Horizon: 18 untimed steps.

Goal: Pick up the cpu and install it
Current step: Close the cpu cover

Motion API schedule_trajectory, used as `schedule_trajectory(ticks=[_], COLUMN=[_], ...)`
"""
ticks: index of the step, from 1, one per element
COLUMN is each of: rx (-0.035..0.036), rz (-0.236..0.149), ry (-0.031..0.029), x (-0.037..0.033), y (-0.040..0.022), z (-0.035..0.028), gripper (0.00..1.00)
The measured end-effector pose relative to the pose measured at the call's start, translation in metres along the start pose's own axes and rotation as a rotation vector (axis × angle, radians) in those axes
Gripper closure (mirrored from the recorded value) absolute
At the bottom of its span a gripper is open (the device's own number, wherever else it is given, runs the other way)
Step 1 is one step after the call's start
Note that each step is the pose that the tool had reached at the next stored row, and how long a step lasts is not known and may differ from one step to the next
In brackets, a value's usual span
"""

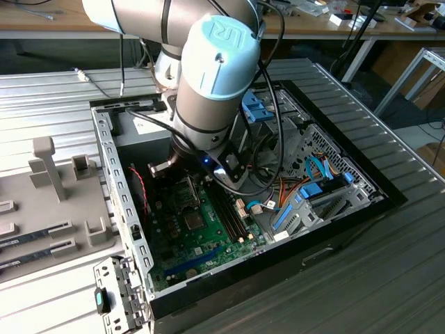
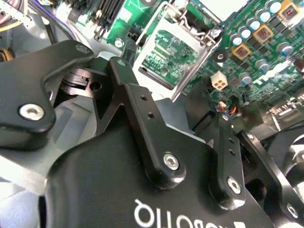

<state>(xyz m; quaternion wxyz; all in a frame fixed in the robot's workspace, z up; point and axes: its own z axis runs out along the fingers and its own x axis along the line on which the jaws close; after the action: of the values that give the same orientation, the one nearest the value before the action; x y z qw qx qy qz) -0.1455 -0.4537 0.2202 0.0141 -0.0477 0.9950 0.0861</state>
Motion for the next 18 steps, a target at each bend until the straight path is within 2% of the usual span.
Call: schedule_trajectory(ticks=[1,2,4,5,6,8,18], rx=[-0.0130,-0.0227,-0.0361,-0.0469,-0.0516,-0.0558,-0.0569], rz=[0.001,0.003,0.006,0.008,0.008,0.008,0.009], ry=[-0.0013,-0.0026,-0.0044,-0.0058,-0.0064,-0.0067,-0.0069], x=[0.0008,0.0020,0.0039,0.0046,0.0046,0.0036,0.0038], y=[0.0007,0.0009,0.0011,0.0011,0.0010,0.0008,-0.0023], z=[0.0005,0.0009,0.0012,0.0016,0.0022,0.0033,0.0093], gripper=[0.34,0.34,0.34,0.34,0.34,0.34,0.34])
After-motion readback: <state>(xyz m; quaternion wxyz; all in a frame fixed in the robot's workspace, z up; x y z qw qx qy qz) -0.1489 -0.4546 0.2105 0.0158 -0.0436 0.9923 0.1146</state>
